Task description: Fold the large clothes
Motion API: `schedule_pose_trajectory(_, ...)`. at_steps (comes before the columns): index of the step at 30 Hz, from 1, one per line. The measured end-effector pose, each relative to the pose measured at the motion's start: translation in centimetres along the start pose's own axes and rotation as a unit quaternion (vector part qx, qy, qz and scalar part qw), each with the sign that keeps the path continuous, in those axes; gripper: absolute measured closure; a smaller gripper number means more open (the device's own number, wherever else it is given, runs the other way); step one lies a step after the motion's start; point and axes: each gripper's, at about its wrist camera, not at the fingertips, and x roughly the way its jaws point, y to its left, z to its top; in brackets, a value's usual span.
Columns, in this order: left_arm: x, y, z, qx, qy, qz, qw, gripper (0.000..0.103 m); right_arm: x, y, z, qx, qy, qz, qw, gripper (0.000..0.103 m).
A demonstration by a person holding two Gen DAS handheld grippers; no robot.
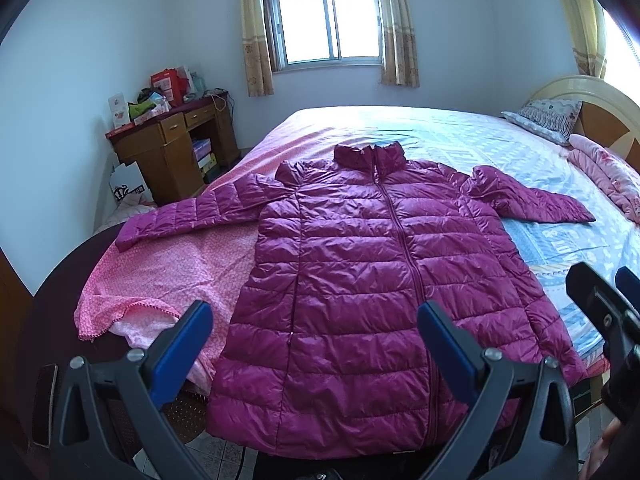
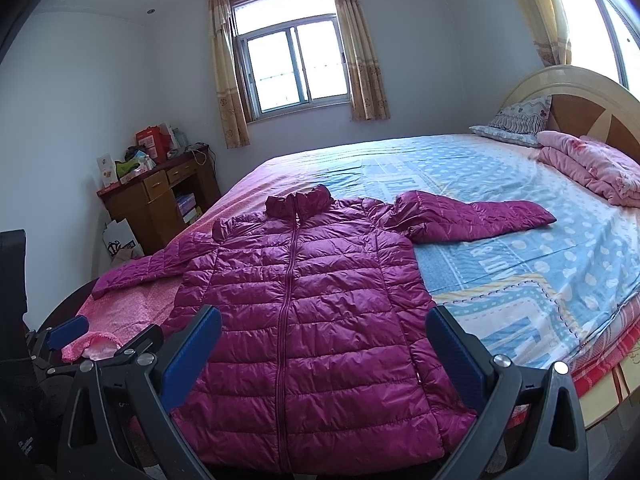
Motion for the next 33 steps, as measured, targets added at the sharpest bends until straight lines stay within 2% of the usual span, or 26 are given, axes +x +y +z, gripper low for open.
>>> schedule_pose_trajectory(33, 0.9, -0.4, 0.0, 0.003, 0.017, -0.001, 0.9998, 0.000, 1.0, -0.5, -0.5, 0.013, 0.021, 0.003, 1.000, 0.001)
